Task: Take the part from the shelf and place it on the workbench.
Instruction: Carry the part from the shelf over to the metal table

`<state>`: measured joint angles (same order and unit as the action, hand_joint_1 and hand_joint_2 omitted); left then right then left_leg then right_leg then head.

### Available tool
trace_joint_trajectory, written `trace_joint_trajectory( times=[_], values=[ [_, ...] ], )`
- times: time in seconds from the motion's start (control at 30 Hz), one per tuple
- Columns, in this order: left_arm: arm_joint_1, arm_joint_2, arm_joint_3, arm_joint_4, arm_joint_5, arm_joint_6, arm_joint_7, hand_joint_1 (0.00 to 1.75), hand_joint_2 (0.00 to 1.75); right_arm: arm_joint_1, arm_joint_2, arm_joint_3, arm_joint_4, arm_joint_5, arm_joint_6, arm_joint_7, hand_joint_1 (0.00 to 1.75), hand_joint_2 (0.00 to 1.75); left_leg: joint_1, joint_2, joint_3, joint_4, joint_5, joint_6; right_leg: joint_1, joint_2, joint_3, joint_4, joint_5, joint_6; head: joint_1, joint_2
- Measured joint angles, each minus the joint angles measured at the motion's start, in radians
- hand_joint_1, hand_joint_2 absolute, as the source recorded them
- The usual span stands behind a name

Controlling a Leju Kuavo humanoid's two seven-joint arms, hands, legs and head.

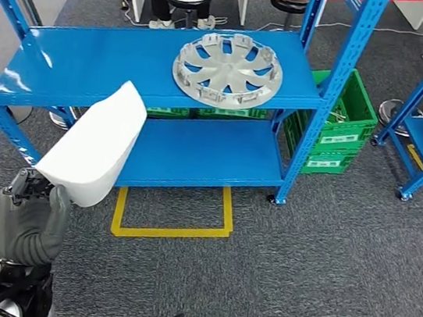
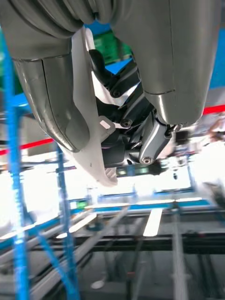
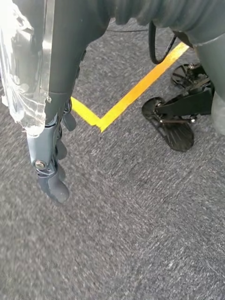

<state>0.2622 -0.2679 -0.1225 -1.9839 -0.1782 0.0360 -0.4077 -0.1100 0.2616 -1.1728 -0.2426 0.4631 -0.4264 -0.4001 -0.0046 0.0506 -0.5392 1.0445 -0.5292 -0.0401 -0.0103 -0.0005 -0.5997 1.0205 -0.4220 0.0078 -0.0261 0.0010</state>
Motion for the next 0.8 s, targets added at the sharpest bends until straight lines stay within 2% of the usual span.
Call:
trace_joint_trajectory(
  times=[0.03,0.07,0.1,0.13,0.17,0.2,0.23,0.27,0.33,0.37,0.4,0.43,0.47,0.53,0.57,0.6,0.63,0.67,0.7,0.77,0.8],
  values=[
    [0.0,0.001,-0.001,0.001,0.012,-0.006,0.006,1.75,1.75,-0.002,0.001,0.0,0.0,0.0,0.0,-0.001,0.0,1.75,0.001,-0.024,-0.032,0.065,-0.033,-0.003,-0.001,0.011,-0.003,0.0,0.002,-0.003,0.0,0.0],
    [0.0,0.002,-0.001,0.002,0.025,-0.013,0.013,1.75,1.75,-0.003,0.001,-0.001,0.0,0.0,0.0,-0.001,0.0,1.75,0.003,-0.036,-0.068,0.136,-0.062,-0.005,-0.001,0.023,-0.007,0.0,0.004,-0.006,0.0,0.0],
    [0.001,0.002,-0.001,0.004,0.041,-0.021,0.023,1.75,1.75,-0.003,0.002,-0.001,0.0,0.001,0.0,0.0,0.0,1.75,0.004,-0.04,-0.097,0.189,-0.076,-0.005,-0.001,0.037,-0.009,0.0,0.005,-0.007,0.0,0.0],
    [0.001,0.003,-0.001,0.007,0.062,-0.031,0.032,1.75,1.75,-0.003,0.002,-0.001,0.0,0.002,0.0,0.001,0.0,1.75,0.004,-0.043,-0.113,0.212,-0.07,-0.005,-0.001,0.051,-0.011,0.0,0.007,-0.007,0.0,0.0],
    [0.001,0.005,0.0,0.01,0.078,-0.039,0.039,1.75,1.75,-0.002,0.002,-0.001,0.0,0.003,-0.001,0.002,0.0,1.75,0.005,-0.045,-0.109,0.196,-0.045,-0.003,-0.001,0.066,-0.011,0.0,0.009,-0.005,0.0,0.0],
    [0.001,0.006,0.0,0.012,0.085,-0.037,0.04,1.75,1.75,-0.002,0.002,-0.001,0.0,0.003,-0.001,0.003,0.0,1.75,0.006,-0.053,-0.088,0.146,-0.008,-0.001,-0.002,0.081,-0.012,0.0,0.011,-0.003,0.0,0.0],
    [0.001,0.007,0.001,0.014,0.081,-0.029,0.038,1.75,1.75,-0.002,0.003,-0.002,0.0,0.004,-0.001,0.003,0.0,1.75,0.009,-0.074,-0.058,0.079,0.031,0.001,-0.003,0.095,-0.012,0.0,0.013,0.0,0.0,0.0],
    [0.001,0.007,0.001,0.015,0.07,-0.014,0.036,1.75,1.75,-0.003,0.003,-0.002,0.0,0.005,-0.001,0.003,0.0,1.75,0.013,-0.104,-0.029,0.013,0.057,0.005,-0.002,0.109,-0.015,0.002,0.015,0.005,0.0,0.0],
    [0.001,0.004,0.003,0.016,0.049,0.018,0.037,1.75,1.75,-0.005,0.004,-0.002,0.0,0.009,0.0,0.002,0.0,1.75,0.017,-0.147,-0.001,-0.059,0.072,0.01,-0.004,0.132,-0.027,0.003,0.022,0.017,0.001,0.0],
    [0.001,0.002,0.004,0.017,0.044,0.028,0.038,1.75,1.75,-0.004,0.004,-0.002,0.0,0.011,0.0,0.002,0.0,1.75,0.016,-0.148,0.0,-0.067,0.069,0.015,-0.006,0.144,-0.034,0.0,0.027,0.025,0.001,0.0],
    [0.001,0.0,0.005,0.018,0.042,0.034,0.04,1.75,1.75,-0.002,0.004,-0.002,0.0,0.012,0.001,0.002,0.0,1.75,0.015,-0.136,-0.002,-0.067,0.072,0.021,-0.01,0.153,-0.04,-0.003,0.032,0.033,0.001,0.0],
    [0.0,-0.003,0.005,0.018,0.042,0.035,0.04,1.75,1.75,0.001,0.004,-0.002,0.0,0.012,0.001,0.002,0.0,1.75,0.015,-0.123,-0.002,-0.07,0.076,0.029,-0.01,0.143,-0.046,0.0,0.031,0.038,0.002,0.0],
    [0.0,-0.005,0.006,0.019,0.046,0.031,0.04,1.75,1.75,0.003,0.004,-0.002,0.0,0.013,0.001,0.002,0.0,1.75,0.016,-0.108,-0.002,-0.073,0.079,0.036,-0.008,0.116,-0.058,0.018,0.019,0.043,0.006,0.0],
    [0.002,-0.007,0.006,0.02,0.064,0.011,0.033,1.75,1.75,0.001,0.004,-0.002,0.0,0.014,0.003,0.001,0.0,1.75,0.014,-0.076,-0.001,-0.077,0.082,0.045,-0.004,0.041,-0.106,0.117,-0.043,0.049,0.015,0.0],
    [0.003,-0.006,0.006,0.021,0.075,-0.004,0.025,1.75,1.75,-0.001,0.004,-0.002,0.0,0.015,0.004,0.0,0.0,1.75,0.012,-0.059,-0.001,-0.077,0.082,0.047,-0.004,0.019,-0.137,0.187,-0.08,0.052,0.018,0.0],
    [0.003,-0.004,0.005,0.023,0.085,-0.017,0.014,1.75,1.75,-0.002,0.004,-0.002,0.0,0.015,0.006,-0.001,0.0,1.75,0.01,-0.042,-0.002,-0.077,0.081,0.047,-0.004,0.01,-0.161,0.247,-0.106,0.054,0.018,0.0],
    [0.004,-0.002,0.005,0.024,0.091,-0.027,0.004,1.75,1.75,-0.002,0.004,-0.002,0.0,0.016,0.007,-0.003,0.0,1.75,0.009,-0.025,-0.002,-0.076,0.081,0.047,-0.004,0.006,-0.17,0.277,-0.114,0.055,0.018,0.0],
    [0.004,0.0,0.004,0.025,0.093,-0.033,-0.004,1.75,1.75,-0.001,0.004,-0.002,0.0,0.016,0.008,-0.003,0.0,1.75,0.008,-0.01,-0.001,-0.076,0.081,0.047,-0.004,0.004,-0.157,0.267,-0.104,0.055,0.018,0.0],
    [0.004,0.001,0.004,0.026,0.092,-0.038,-0.009,1.75,1.75,0.001,0.004,-0.002,0.0,0.017,0.009,-0.004,0.0,1.75,0.008,0.004,0.0,-0.076,0.079,0.045,-0.003,-0.004,-0.122,0.215,-0.079,0.054,0.018,0.0],
    [0.004,0.005,0.003,0.026,0.082,-0.044,-0.017,1.75,1.75,0.0,0.004,-0.002,0.0,0.017,0.01,-0.006,0.0,1.75,0.004,0.027,0.005,-0.073,0.075,0.038,0.001,-0.046,-0.033,0.075,-0.03,0.047,0.018,0.0],
    [0.004,0.006,0.003,0.027,0.07,-0.046,-0.021,1.75,1.75,-0.002,0.004,-0.002,0.0,0.017,0.01,-0.007,0.0,1.75,0.001,0.036,0.007,-0.072,0.073,0.033,0.003,-0.063,-0.004,0.029,-0.018,0.041,0.018,0.0]
  ],
)
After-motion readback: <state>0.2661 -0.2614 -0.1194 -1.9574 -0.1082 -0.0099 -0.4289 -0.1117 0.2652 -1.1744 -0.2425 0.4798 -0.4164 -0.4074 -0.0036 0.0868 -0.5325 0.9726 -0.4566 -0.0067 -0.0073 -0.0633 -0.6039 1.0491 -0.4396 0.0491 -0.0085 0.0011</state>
